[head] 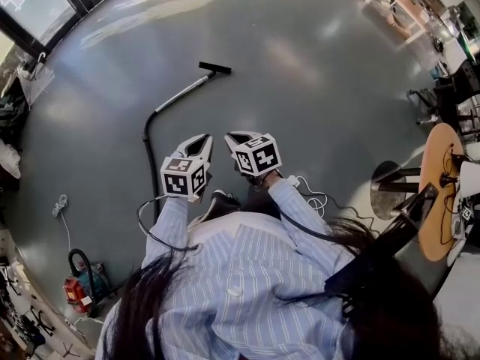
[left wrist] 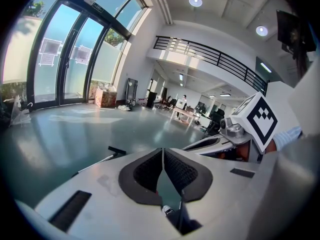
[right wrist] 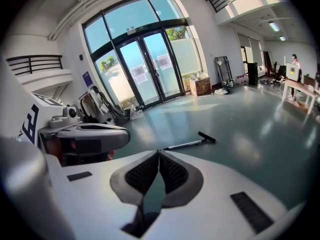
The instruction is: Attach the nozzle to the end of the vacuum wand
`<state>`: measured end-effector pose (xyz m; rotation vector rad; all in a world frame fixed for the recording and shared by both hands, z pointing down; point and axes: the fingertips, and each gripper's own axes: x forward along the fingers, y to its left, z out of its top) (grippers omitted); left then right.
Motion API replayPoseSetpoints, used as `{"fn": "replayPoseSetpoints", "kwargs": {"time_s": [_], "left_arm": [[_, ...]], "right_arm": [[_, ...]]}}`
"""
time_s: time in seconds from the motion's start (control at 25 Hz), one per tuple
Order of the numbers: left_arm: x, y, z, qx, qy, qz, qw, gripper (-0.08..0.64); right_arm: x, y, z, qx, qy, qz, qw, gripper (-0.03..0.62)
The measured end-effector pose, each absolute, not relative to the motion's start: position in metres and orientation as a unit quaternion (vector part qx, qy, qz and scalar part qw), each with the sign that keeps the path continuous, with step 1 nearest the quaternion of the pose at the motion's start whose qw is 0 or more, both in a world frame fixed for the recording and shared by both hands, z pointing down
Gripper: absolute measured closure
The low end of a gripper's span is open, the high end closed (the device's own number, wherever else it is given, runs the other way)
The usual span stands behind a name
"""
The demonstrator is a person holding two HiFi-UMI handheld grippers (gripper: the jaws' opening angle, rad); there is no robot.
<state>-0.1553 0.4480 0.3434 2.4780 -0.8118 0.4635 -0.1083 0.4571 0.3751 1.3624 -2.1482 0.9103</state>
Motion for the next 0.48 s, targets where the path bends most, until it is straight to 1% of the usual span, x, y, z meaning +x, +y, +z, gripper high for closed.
{"fn": "replayPoseSetpoints", "kwargs": {"time_s": [0.48], "left_arm": [[-0.1586,0.4457,0.3439,0.905,-0.307,0.167,0.244,0.543]], "right_arm": [[-0.1024,0.4577,0.3794,0.494,-0.773,0.33,0.222,0.58]]}}
